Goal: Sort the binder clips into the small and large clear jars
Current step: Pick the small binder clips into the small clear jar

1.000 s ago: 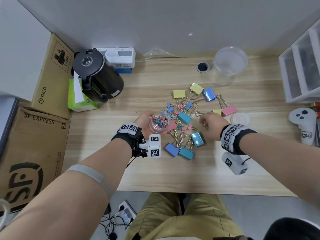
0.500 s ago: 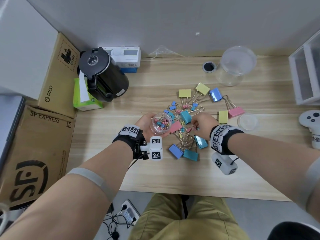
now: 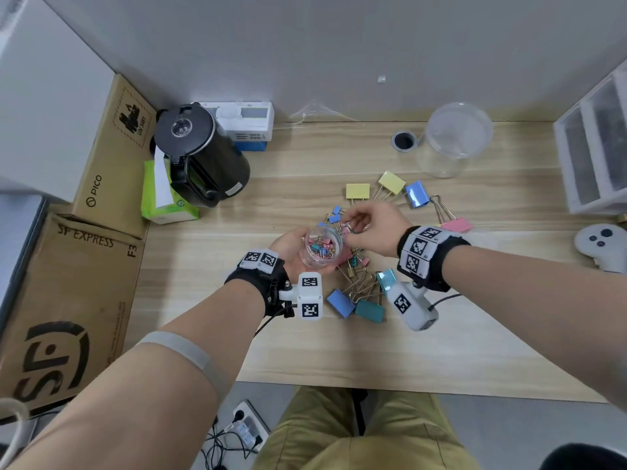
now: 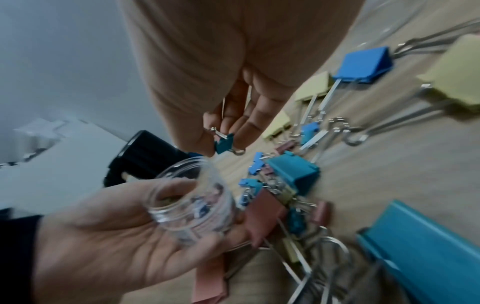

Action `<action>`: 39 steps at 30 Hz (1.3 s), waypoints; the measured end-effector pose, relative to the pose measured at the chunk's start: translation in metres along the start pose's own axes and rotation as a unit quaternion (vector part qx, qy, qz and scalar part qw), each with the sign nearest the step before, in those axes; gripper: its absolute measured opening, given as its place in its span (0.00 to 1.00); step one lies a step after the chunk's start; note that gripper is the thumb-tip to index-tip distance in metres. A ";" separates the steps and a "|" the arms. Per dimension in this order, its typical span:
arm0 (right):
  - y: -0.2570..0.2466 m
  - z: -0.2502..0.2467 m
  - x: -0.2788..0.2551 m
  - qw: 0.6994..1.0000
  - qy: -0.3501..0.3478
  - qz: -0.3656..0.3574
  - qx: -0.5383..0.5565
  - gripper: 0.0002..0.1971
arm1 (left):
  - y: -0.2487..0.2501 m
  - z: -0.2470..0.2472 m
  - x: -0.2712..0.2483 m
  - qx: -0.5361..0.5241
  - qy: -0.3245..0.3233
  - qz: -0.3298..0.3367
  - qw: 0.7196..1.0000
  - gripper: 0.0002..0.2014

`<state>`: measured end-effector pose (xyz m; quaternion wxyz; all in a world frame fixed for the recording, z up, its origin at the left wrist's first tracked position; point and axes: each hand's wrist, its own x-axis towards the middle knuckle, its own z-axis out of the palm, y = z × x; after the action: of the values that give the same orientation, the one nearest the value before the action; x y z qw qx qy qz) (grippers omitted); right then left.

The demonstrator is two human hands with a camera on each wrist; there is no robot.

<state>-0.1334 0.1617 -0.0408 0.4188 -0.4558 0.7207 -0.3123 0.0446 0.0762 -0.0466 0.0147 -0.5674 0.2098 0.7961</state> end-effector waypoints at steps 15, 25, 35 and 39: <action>0.027 -0.002 -0.010 0.976 -0.039 0.007 -0.215 0.05 | 0.001 -0.006 -0.001 0.007 0.014 0.013 1.000 0.18; 0.043 0.022 -0.009 0.934 -0.079 -0.024 -0.349 0.14 | -0.003 -0.017 0.001 -0.013 0.028 0.007 0.999 0.18; 0.052 0.027 -0.008 0.955 -0.057 0.001 -0.292 0.13 | -0.002 -0.022 -0.004 -0.044 0.013 -0.004 0.999 0.20; 0.053 0.018 -0.009 0.950 -0.057 0.001 -0.305 0.11 | -0.001 -0.023 -0.007 -0.044 0.020 0.001 0.999 0.21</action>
<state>-0.1364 0.1892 -0.0899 0.3005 -0.5784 0.7568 -0.0501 0.0679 0.0710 -0.0465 -0.0157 -0.5829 0.1755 0.7932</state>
